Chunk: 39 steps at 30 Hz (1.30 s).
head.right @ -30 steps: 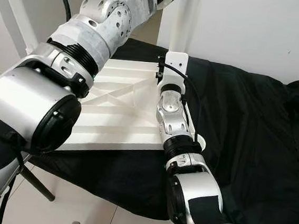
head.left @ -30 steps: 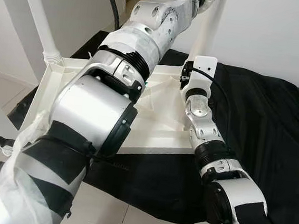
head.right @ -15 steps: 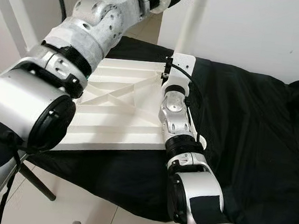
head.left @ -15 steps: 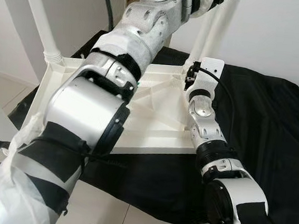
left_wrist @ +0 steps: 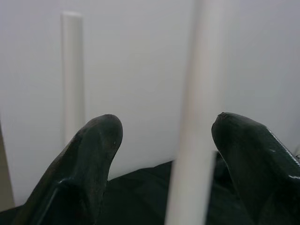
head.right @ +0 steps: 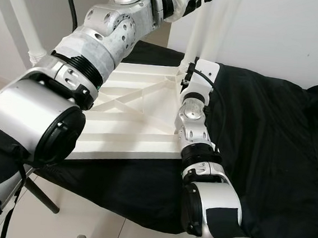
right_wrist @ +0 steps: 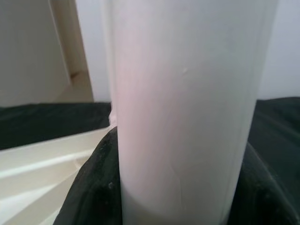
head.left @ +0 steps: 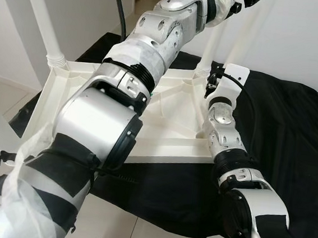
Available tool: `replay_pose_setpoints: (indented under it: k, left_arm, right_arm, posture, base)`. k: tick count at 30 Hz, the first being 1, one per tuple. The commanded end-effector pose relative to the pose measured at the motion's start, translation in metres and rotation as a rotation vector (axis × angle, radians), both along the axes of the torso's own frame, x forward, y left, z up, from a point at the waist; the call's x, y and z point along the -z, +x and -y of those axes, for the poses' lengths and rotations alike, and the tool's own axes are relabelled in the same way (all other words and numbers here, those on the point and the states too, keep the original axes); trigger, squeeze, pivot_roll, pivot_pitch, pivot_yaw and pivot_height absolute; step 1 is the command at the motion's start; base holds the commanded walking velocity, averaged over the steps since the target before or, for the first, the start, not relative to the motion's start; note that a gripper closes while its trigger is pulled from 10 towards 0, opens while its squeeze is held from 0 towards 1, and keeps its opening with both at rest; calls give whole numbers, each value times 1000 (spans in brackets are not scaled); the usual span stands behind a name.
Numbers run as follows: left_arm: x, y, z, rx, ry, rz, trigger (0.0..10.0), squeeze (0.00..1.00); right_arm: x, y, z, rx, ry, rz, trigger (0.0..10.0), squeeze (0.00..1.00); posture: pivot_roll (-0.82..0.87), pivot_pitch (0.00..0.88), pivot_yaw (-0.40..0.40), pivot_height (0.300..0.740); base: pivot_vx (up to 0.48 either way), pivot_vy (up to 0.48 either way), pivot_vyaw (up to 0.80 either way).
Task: Building children table
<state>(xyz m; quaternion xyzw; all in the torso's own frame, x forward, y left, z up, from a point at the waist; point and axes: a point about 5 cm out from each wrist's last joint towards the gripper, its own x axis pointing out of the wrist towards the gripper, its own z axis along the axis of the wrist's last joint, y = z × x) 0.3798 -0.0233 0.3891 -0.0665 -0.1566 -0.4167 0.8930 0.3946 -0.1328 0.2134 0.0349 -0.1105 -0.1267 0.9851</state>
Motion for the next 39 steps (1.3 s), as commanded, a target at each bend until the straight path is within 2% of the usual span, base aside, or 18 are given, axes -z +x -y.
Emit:
replay_pose_setpoints:
  k: [1, 3, 7, 8, 9, 10, 12, 27, 31, 35, 39]
  left_arm:
    - [10, 7, -8, -51, 23, -8, 10000, 0]
    - [10, 7, -8, -51, 23, -8, 10000, 0]
    - [27, 14, -15, -139, 44, -40, 10000, 0]
    - [44, 13, -41, -142, 10, -20, 10000, 0]
    - [57, 7, -61, -144, 4, 5, 10000, 0]
    - [66, 1, -73, -142, 5, 25, 10000, 0]
    - [69, -1, -78, -140, 7, 35, 10000, 0]
    - [76, 7, -77, -183, -4, 36, 10000, 0]
    - [84, -3, -82, -209, -7, 31, 10000, 0]
    - [87, -7, -84, -220, -7, 32, 10000, 0]
    - [106, -11, -95, -288, 11, 68, 10000, 0]
  right_arm:
    - [-10, -4, 8, -2, -13, 78, 10000, 0]
    - [-10, -4, 8, -2, -13, 78, 10000, 0]
    - [-13, -9, 18, -3, -23, 122, 10000, 0]
    - [-14, -11, 23, 5, -29, 130, 10000, 0]
    - [-14, -13, 28, 17, -35, 135, 10000, 0]
    - [-14, -14, 31, 24, -39, 137, 10000, 0]
    - [-15, -15, 34, 30, -40, 139, 10000, 0]
    - [-18, -25, 38, 3, -73, 175, 10000, 0]
    - [-19, -28, 38, -2, -75, 177, 10000, 0]
    - [-20, -29, 39, -5, -76, 177, 10000, 0]
    - [-15, -35, 39, -20, -87, 167, 10000, 0]
  posture:
    - [-30, 0, -19, 740]
    - [-30, 0, -19, 740]
    - [-35, 0, -17, 740]
    - [-35, 0, -17, 740]
    - [-36, 0, -17, 740]
    - [-36, 0, -17, 740]
    - [-36, 0, -15, 740]
    - [-37, 0, -10, 740]
    - [-36, 0, -12, 740]
    - [-36, 0, -12, 740]
    - [-35, 0, -11, 740]
  base:
    - [0, 0, 0]
    - [0, 0, 0]
    - [0, 0, 0]
    - [0, 0, 0]
    - [0, 0, 0]
    - [0, 0, 0]
    - [0, 0, 0]
    - [0, 0, 0]
    - [0, 0, 0]
    - [0, 0, 0]
    - [0, 0, 0]
